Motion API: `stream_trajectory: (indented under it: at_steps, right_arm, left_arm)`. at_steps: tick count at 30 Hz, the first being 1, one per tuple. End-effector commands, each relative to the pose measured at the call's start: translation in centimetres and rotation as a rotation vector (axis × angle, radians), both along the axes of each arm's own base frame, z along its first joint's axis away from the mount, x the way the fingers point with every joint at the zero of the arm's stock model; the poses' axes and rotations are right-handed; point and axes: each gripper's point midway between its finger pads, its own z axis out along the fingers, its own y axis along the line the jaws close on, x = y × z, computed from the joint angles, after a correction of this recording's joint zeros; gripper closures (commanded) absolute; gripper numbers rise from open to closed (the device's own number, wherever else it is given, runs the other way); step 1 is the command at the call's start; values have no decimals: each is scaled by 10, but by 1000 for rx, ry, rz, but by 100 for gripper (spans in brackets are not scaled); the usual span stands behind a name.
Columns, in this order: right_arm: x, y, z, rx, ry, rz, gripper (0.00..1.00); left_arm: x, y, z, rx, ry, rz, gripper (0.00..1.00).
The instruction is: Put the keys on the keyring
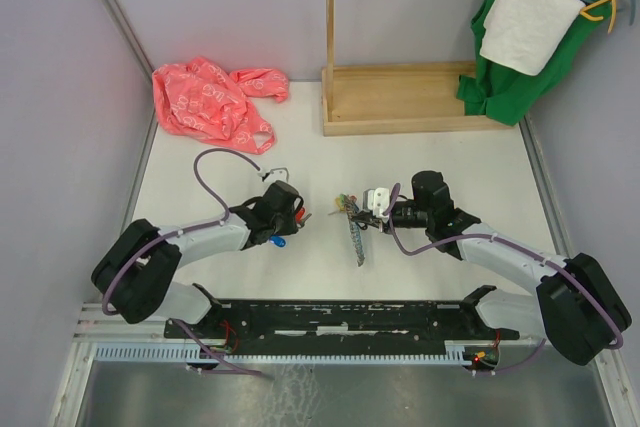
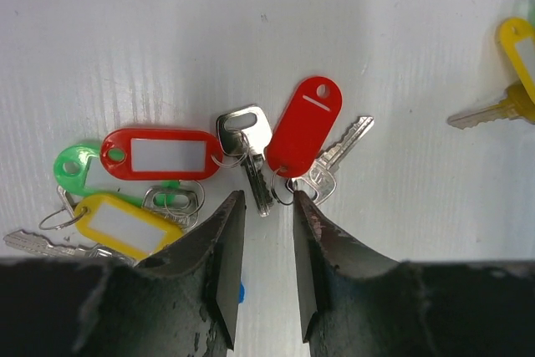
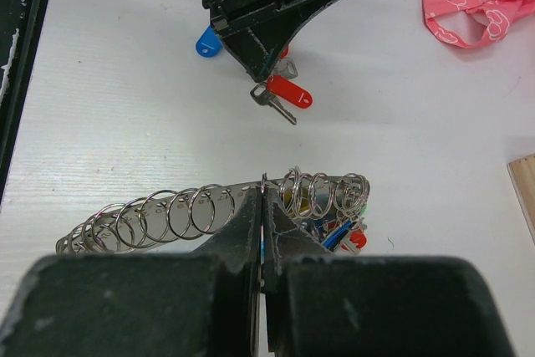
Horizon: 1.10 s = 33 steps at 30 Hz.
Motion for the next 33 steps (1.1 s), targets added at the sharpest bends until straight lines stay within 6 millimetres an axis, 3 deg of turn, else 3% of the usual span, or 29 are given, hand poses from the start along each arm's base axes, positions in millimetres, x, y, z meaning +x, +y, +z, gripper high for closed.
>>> stream_trajectory:
  at_steps: [1,15,24,33]
  right_arm:
    - [-1,2,8,14,-8,15,99]
    - [0,2,7,10,-5,10,99]
    - [0,1,8,13,-9,8,99]
    - [-1,0,10,17,-17,6,99]
  left_arm:
    - [21,-16,15,-83,-47,37,64]
    - [26,-22,15,-90,-44,25,77]
    - [28,-18,17,-57,-60,15,97]
    - [12,-10,34,-12,-4,-39,97]
